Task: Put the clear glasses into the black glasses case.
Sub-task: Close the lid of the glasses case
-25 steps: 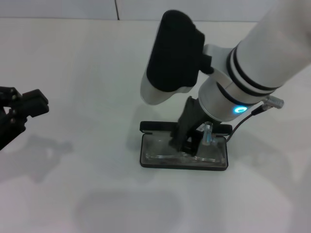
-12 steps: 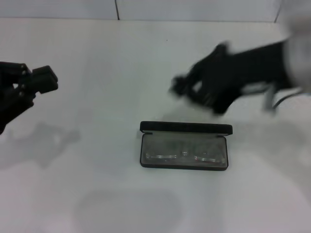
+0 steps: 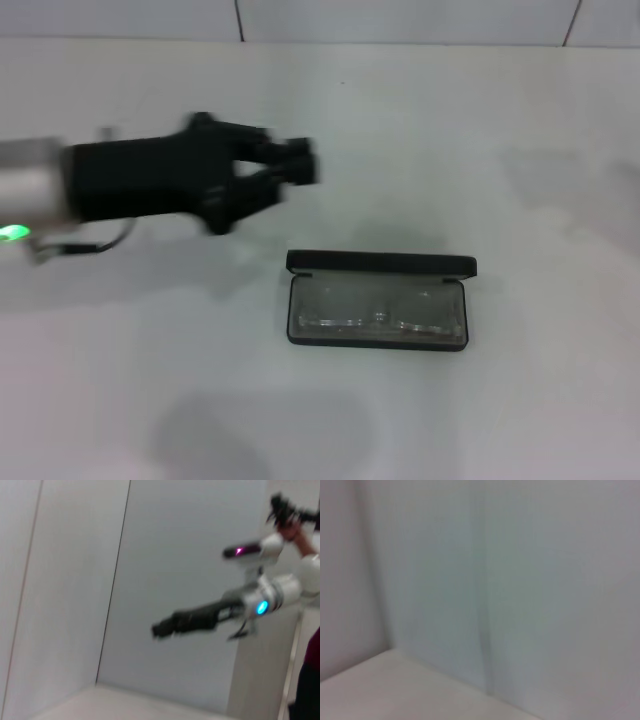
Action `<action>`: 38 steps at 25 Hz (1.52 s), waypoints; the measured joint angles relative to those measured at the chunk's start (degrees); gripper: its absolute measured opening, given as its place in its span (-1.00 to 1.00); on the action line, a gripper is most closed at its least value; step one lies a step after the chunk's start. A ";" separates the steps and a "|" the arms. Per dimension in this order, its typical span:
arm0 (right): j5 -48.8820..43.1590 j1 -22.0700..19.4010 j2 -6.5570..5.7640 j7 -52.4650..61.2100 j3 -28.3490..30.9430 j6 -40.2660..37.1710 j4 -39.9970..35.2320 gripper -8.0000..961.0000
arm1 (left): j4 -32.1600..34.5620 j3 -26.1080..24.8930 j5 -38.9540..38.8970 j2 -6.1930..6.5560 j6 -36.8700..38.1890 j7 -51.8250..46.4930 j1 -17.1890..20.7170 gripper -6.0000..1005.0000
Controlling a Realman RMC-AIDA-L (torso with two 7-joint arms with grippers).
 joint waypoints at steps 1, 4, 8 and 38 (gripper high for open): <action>1.36 0.11 -0.03 -1.00 1.93 -0.36 3.41 -0.75 | -0.37 0.17 2.73 -0.78 -2.01 -0.29 -1.83 -0.77; 6.33 0.58 -0.09 -5.03 5.37 -3.14 12.11 -0.74 | -3.65 3.41 6.68 -2.00 -7.82 -0.88 -7.21 -0.73; 9.68 0.80 -0.13 -8.53 8.53 -6.26 18.51 -0.74 | -10.69 8.67 7.37 -1.92 -14.77 -0.93 -13.03 -0.67; 10.96 2.45 -0.15 -11.57 9.22 -9.50 27.83 -0.73 | -17.72 20.54 7.69 -2.15 -23.74 0.21 -13.27 -0.63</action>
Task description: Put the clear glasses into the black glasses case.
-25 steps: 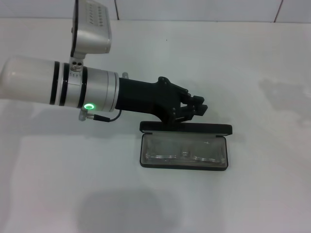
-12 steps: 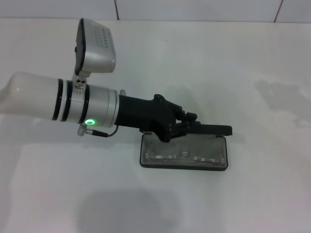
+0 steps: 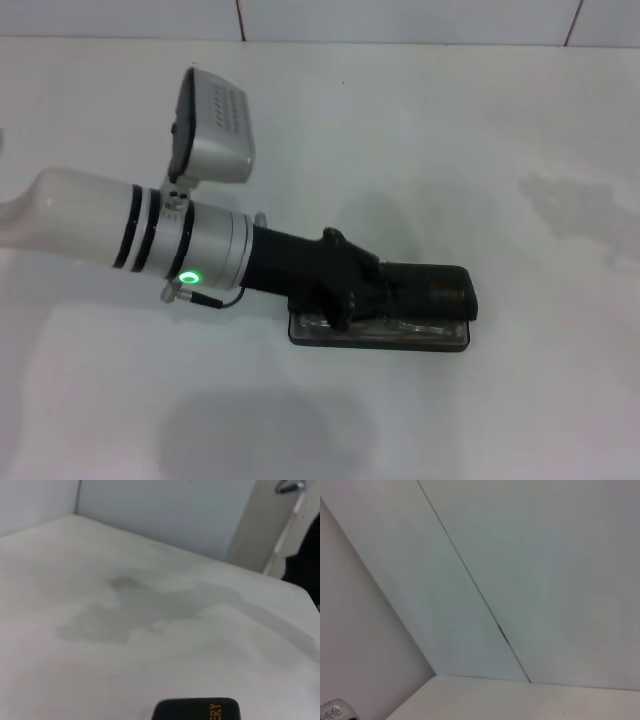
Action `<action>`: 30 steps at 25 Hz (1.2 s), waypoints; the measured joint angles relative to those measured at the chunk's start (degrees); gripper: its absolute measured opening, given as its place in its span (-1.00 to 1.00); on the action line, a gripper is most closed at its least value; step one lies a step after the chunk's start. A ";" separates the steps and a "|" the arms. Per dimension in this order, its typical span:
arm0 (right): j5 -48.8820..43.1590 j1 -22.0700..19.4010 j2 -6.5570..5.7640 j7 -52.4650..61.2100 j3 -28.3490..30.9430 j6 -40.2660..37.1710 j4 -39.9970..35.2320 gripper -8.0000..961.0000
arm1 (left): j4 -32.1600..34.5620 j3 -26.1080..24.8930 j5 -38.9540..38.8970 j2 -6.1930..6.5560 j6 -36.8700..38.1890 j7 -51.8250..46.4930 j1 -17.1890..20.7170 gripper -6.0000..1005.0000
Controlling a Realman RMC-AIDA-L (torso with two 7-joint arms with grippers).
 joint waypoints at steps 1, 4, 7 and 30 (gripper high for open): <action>0.05 0.02 0.02 -0.09 0.00 -0.20 0.16 -0.73 | -0.03 0.78 0.02 -0.01 0.02 0.00 0.00 -0.63; 0.42 0.08 0.08 -0.30 -0.10 -0.44 0.58 -0.73 | -0.05 2.18 0.00 -0.09 0.02 0.01 0.16 -0.63; 0.53 0.12 0.08 -0.39 -0.09 -0.91 0.67 -0.73 | 0.33 2.25 -0.08 -0.20 0.28 0.16 0.75 -0.61; 10.34 7.01 0.35 -40.13 -6.88 -22.22 23.95 -0.28 | 37.02 -13.82 -17.23 3.02 35.50 -11.40 18.70 -0.10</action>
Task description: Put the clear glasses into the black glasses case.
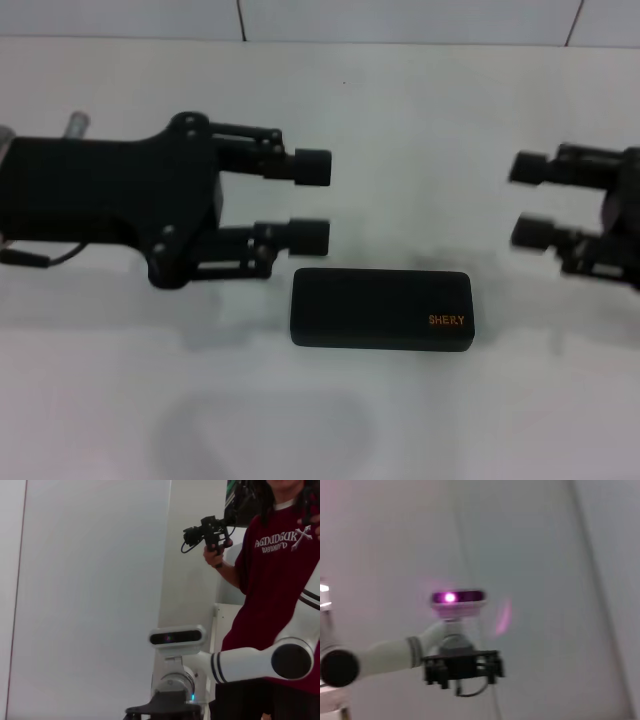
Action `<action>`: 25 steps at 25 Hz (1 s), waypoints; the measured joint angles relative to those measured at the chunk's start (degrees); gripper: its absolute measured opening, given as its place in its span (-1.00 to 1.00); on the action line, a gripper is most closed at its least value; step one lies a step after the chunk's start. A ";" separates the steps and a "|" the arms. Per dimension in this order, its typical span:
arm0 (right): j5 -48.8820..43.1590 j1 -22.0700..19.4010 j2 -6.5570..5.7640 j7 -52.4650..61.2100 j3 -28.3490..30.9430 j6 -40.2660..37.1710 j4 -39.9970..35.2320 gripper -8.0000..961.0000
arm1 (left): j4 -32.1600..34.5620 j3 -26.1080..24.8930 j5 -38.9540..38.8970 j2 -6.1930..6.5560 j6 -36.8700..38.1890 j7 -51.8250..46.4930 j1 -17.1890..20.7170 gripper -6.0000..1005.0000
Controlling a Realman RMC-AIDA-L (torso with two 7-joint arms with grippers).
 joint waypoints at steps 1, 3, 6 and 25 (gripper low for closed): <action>0.01 0.52 0.00 -1.03 -0.92 -0.42 0.54 -0.18 | -0.05 0.07 0.24 0.04 0.14 0.14 0.17 -0.08; 0.01 1.36 -0.01 -2.13 -2.78 -0.62 1.17 0.01 | -0.11 0.08 0.78 0.10 0.49 0.46 0.58 -0.04; 0.01 2.64 -0.01 -2.63 -5.06 -0.40 1.74 0.27 | -0.24 -0.11 0.92 0.12 0.57 0.63 1.38 0.01; 0.72 4.08 0.26 -2.74 -8.09 -0.64 4.33 0.81 | -6.72 -0.34 -1.55 1.95 1.53 4.78 3.72 0.45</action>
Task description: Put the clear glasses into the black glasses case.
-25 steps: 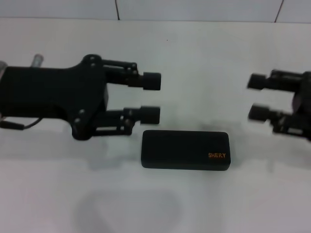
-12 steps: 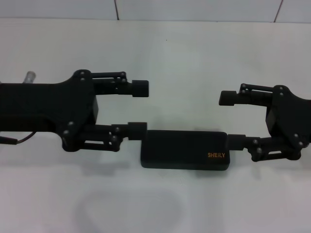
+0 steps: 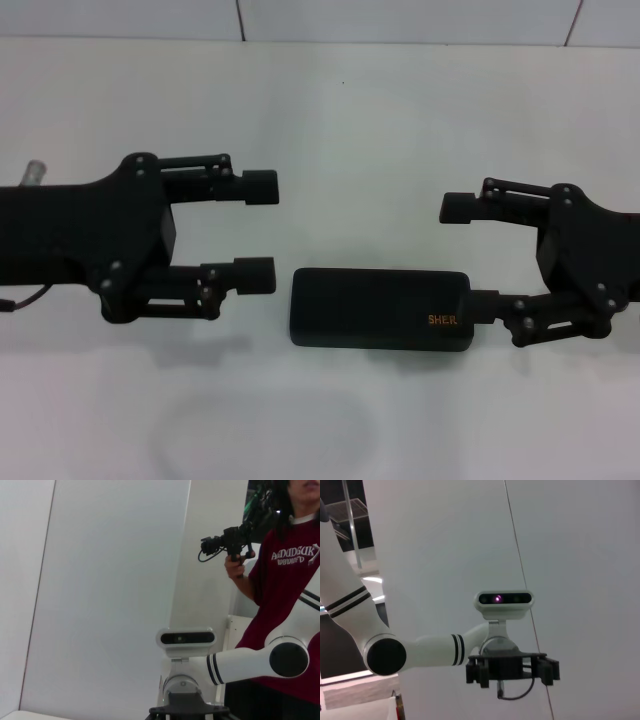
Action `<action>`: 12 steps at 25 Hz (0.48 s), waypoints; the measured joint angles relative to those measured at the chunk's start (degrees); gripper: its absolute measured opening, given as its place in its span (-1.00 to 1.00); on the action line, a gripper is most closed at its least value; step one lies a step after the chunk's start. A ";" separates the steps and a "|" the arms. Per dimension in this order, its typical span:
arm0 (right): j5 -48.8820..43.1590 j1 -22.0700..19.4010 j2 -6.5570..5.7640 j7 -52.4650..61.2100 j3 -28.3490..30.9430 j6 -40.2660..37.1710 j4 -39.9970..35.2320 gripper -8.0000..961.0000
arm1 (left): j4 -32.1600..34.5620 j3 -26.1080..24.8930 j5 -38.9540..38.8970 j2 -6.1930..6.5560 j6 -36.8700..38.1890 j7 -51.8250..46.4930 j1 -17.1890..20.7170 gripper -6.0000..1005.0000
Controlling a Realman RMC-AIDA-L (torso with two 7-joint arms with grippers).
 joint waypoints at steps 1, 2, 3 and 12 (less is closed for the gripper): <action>0.30 0.10 0.00 0.00 -0.29 0.00 0.16 0.81 | -0.06 0.00 0.14 -0.01 0.00 0.32 0.23 0.45; 0.46 0.10 0.00 0.00 -0.40 0.00 0.19 0.81 | -0.21 -0.01 0.28 -0.04 0.00 0.77 0.44 0.45; 0.55 0.11 0.00 -0.01 -0.42 0.00 0.19 0.81 | -0.44 0.00 0.33 -0.07 0.00 1.20 0.58 0.45; 0.74 0.64 -0.04 -0.05 -0.96 -0.13 0.22 0.81 | -2.89 -1.27 0.40 -0.38 -0.11 3.29 1.00 0.45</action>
